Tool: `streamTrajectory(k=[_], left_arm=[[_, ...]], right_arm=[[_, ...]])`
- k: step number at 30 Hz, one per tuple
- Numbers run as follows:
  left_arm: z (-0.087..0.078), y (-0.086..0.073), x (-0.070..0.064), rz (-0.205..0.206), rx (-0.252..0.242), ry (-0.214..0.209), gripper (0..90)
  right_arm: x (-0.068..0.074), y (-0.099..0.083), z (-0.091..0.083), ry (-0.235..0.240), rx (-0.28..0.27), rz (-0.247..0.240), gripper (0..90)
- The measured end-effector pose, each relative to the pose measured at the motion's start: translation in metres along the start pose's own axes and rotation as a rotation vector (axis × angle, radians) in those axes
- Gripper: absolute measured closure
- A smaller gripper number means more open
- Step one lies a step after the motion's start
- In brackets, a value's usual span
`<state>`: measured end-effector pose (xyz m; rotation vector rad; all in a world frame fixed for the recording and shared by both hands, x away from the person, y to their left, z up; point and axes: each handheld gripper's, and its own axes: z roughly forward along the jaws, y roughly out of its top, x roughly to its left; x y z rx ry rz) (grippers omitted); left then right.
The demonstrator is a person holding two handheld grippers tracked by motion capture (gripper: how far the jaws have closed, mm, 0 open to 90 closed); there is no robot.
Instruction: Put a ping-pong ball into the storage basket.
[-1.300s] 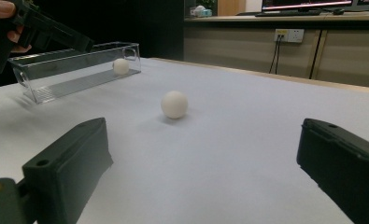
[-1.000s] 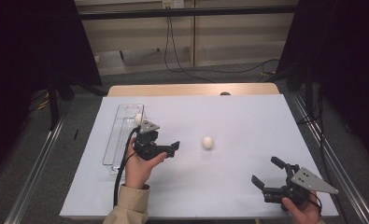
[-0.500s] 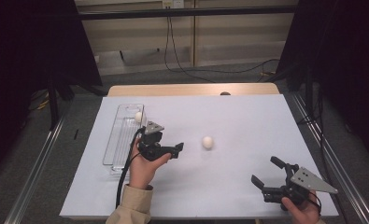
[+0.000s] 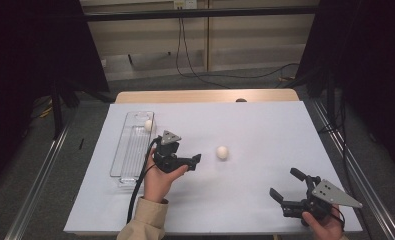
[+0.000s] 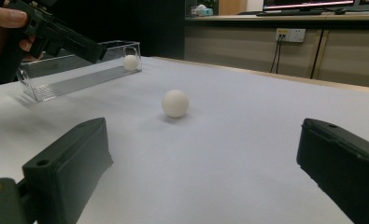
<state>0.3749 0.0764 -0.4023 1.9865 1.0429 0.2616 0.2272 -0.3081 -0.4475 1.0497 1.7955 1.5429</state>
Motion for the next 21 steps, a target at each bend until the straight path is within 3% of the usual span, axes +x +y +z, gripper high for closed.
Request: streamTrajectory(k=[21], left_arm=[[0.016,0.000,-0.014,0.044,-0.009,0.000,8.6]], right_arm=[[-0.002,0.000,-0.002,-0.004,0.002,-0.005,2.2]])
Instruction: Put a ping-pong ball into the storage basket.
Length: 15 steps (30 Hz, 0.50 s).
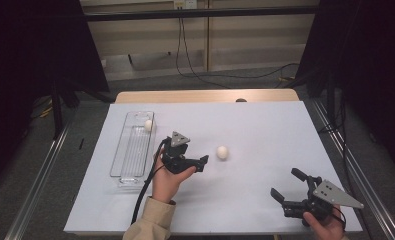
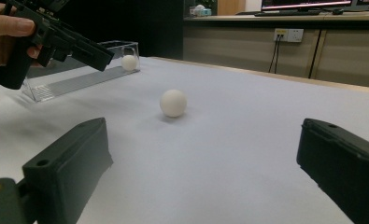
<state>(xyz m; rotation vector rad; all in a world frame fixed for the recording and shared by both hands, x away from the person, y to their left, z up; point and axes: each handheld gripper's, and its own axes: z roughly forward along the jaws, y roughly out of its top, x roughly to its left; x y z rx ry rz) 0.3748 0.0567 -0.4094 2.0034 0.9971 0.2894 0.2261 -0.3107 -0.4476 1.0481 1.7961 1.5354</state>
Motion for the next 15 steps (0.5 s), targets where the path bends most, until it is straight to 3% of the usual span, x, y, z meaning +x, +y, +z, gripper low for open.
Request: streamTrajectory(k=[15], left_arm=[[0.012,-0.002,-0.007,0.012,0.001,-0.027,7.4]], right_arm=[[0.000,0.000,0.001,0.000,-0.003,0.001,2.2]])
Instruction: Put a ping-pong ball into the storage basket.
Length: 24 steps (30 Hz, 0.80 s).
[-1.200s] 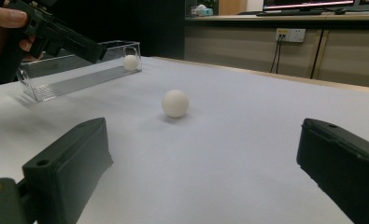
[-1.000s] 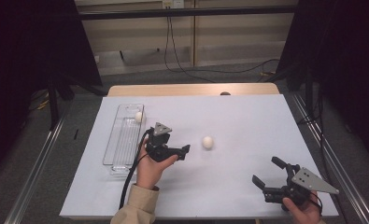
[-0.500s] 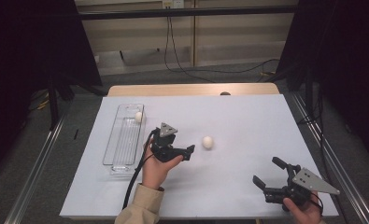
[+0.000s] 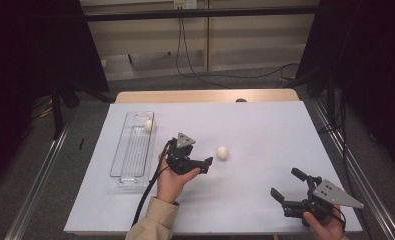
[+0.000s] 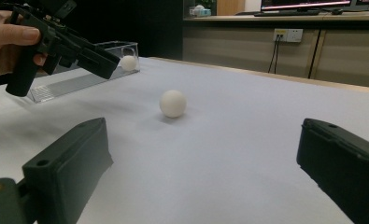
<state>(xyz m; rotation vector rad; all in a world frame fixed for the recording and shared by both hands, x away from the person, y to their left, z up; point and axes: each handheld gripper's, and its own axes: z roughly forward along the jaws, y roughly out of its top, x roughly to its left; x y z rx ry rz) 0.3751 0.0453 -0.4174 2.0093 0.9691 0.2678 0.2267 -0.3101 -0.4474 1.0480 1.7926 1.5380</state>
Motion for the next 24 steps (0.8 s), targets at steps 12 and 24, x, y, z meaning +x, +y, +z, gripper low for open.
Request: streamTrajectory(k=[12,24], left_arm=[[0.006,-0.002,-0.004,-0.009,0.005,-0.016,6.8],[0.016,-0.003,-0.010,0.003,0.009,-0.013,6.8]], right_arm=[[0.000,0.000,0.001,0.004,0.001,-0.001,2.2],[0.000,0.000,0.002,0.004,0.002,0.000,2.2]])
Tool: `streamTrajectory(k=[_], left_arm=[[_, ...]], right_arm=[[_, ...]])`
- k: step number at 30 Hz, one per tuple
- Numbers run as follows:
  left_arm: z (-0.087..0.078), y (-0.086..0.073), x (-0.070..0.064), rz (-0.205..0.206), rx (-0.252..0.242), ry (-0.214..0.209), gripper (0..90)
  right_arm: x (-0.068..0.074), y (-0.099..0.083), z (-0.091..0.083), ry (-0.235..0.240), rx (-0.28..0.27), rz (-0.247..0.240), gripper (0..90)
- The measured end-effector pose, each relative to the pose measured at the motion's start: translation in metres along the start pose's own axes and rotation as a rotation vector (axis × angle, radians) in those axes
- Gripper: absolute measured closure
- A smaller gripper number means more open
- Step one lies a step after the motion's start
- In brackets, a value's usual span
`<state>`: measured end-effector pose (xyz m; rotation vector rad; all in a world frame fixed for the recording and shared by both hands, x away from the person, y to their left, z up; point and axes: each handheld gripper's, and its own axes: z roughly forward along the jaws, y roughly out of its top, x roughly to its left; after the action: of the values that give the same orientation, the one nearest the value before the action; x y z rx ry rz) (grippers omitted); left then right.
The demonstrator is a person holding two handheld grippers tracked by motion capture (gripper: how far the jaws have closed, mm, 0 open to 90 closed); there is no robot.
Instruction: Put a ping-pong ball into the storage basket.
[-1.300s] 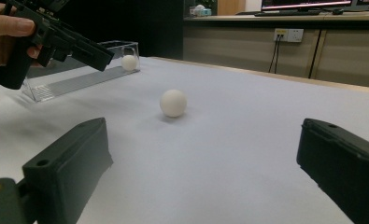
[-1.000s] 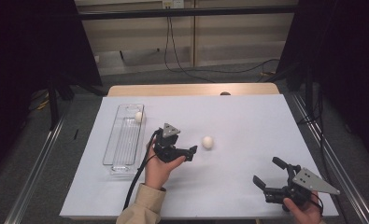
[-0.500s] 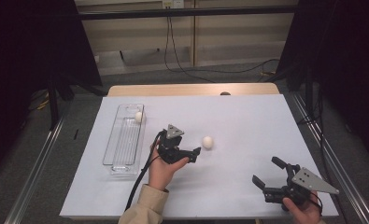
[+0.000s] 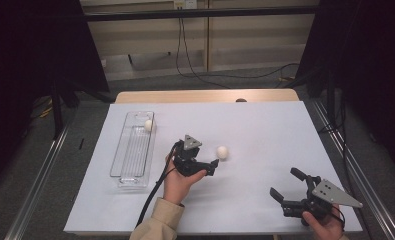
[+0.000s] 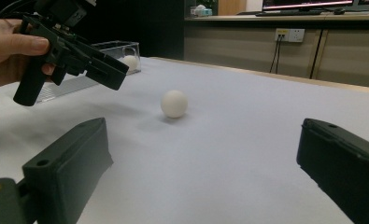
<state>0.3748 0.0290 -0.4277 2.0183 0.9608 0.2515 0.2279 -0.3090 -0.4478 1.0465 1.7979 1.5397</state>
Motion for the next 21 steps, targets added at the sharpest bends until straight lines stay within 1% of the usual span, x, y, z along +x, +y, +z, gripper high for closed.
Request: streamTrajectory(k=[4,5,7,9,12,13,15,16,19,21], left_arm=[[0.003,0.000,-0.001,0.006,0.002,0.008,6.9],[0.004,0.001,0.000,0.013,0.005,0.010,6.9],[0.006,0.001,-0.002,0.010,0.003,0.013,6.9],[0.009,0.001,-0.003,0.016,0.007,0.009,6.9],[0.012,0.000,-0.004,0.026,0.019,0.009,7.0],[0.013,0.000,-0.005,0.028,0.017,0.016,7.0],[0.014,0.000,-0.005,0.045,0.024,0.024,7.1],[0.015,0.000,-0.005,0.041,0.023,0.023,7.1],[0.017,0.000,-0.006,0.048,0.026,0.021,7.1],[0.018,0.000,-0.006,0.038,0.021,0.018,7.1]], right_arm=[[0.000,0.000,0.000,0.001,0.001,0.001,2.2],[0.000,0.000,-0.001,-0.001,0.001,0.005,2.2],[-0.001,-0.001,-0.001,-0.004,-0.001,0.005,2.2],[-0.002,-0.001,-0.001,-0.005,-0.001,0.004,2.2],[-0.002,-0.001,-0.002,-0.005,0.002,0.003,2.2],[-0.002,-0.001,-0.002,-0.005,0.002,0.002,2.2],[-0.002,-0.001,-0.002,-0.004,0.002,0.002,2.2],[-0.002,-0.001,-0.001,-0.004,0.002,0.001,2.2],[-0.002,-0.001,-0.001,-0.003,0.001,0.003,2.2],[-0.002,-0.001,-0.001,-0.002,0.000,0.005,2.2]])
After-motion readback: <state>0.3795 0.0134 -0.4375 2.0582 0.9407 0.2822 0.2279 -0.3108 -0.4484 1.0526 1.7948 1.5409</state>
